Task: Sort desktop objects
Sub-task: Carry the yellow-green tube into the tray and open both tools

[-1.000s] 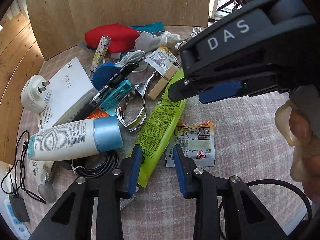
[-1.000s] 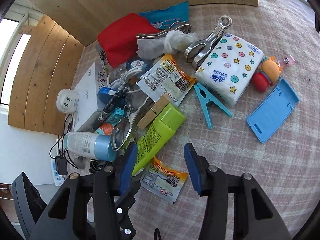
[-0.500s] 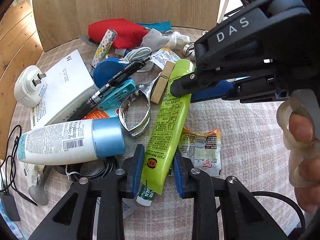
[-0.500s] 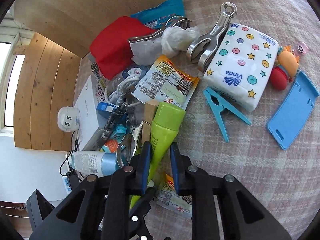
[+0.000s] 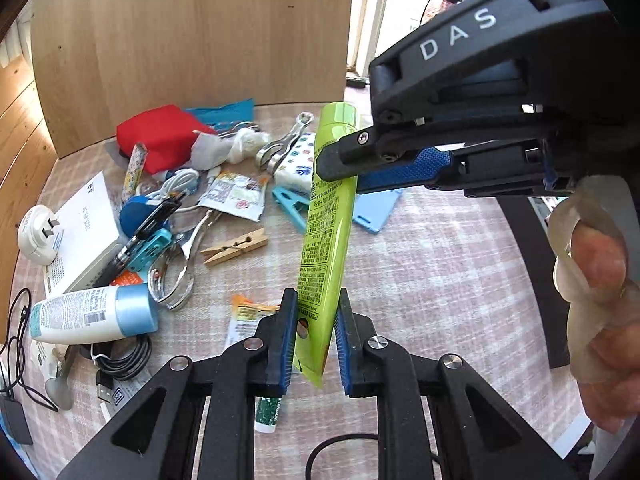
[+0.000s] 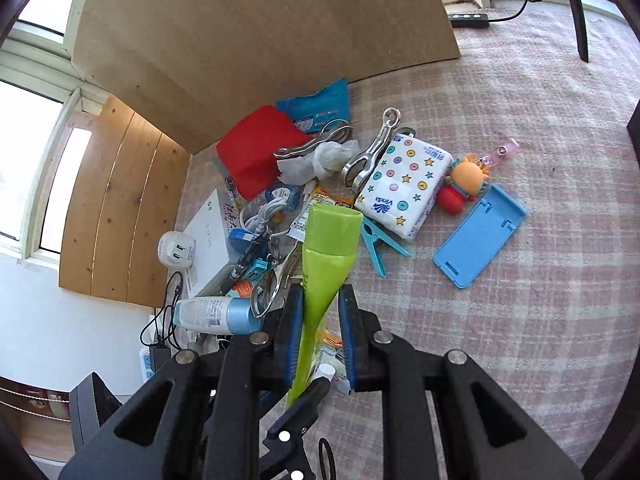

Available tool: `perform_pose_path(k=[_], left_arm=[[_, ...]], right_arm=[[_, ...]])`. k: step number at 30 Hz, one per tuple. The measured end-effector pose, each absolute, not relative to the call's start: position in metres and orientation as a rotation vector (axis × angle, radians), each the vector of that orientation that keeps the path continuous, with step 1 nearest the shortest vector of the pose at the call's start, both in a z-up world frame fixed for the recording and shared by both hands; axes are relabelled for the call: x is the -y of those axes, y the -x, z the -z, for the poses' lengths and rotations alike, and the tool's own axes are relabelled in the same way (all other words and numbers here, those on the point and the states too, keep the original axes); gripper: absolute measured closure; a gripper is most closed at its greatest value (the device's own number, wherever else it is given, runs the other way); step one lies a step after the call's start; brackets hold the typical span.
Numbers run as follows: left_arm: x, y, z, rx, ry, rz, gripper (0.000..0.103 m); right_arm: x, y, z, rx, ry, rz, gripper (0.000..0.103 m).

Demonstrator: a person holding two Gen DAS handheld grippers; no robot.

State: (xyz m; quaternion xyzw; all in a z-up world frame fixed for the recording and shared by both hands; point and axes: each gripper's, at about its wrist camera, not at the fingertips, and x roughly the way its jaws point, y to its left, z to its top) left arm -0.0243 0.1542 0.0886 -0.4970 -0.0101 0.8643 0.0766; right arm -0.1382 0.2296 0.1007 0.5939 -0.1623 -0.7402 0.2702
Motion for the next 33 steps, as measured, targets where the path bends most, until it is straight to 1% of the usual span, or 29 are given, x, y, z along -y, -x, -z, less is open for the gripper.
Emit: perform_pose_path(k=[9, 20, 21, 23, 24, 25, 27, 32, 33], left_arm=[[-0.261, 0.032, -0.111, -0.030, 1.362, -2.474, 0.087], [-0.405, 0.031, -0.125, -0.094, 1.248, -2.319, 0.090], [-0.415, 0.031, -0.126, -0.095, 1.249, -2.297, 0.088], [-0.433, 0.029, -0.127, -0.106, 1.258, -2.279, 0.064], [-0.438, 0.028, -0.129, -0.110, 1.247, -2.284, 0.045], [-0.441, 0.026, -0.131, -0.119, 1.228, -2.296, 0.045], [-0.446, 0.024, -0.132, -0.143, 1.214, -2.307, 0.045], [-0.434, 0.026, -0.128, -0.101, 1.245, -2.335, 0.045], [-0.429, 0.026, -0.128, -0.091, 1.256, -2.343, 0.045]], right_arm=[[-0.348, 0.128, -0.134, 0.527, -1.542, 2.163, 0.086], [-0.496, 0.104, -0.153, 0.623, -1.528, 2.374, 0.085], [-0.507, 0.102, -0.154, 0.621, -1.532, 2.396, 0.085], [-0.526, 0.097, -0.154, 0.623, -1.528, 2.447, 0.084], [-0.534, 0.094, -0.154, 0.622, -1.526, 2.466, 0.079], [-0.541, 0.092, -0.153, 0.615, -1.526, 2.483, 0.070], [-0.551, 0.089, -0.152, 0.603, -1.521, 2.498, 0.063], [-0.558, 0.087, -0.149, 0.525, -1.518, 2.510, 0.062], [-0.557, 0.087, -0.148, 0.514, -1.517, 2.502, 0.060]])
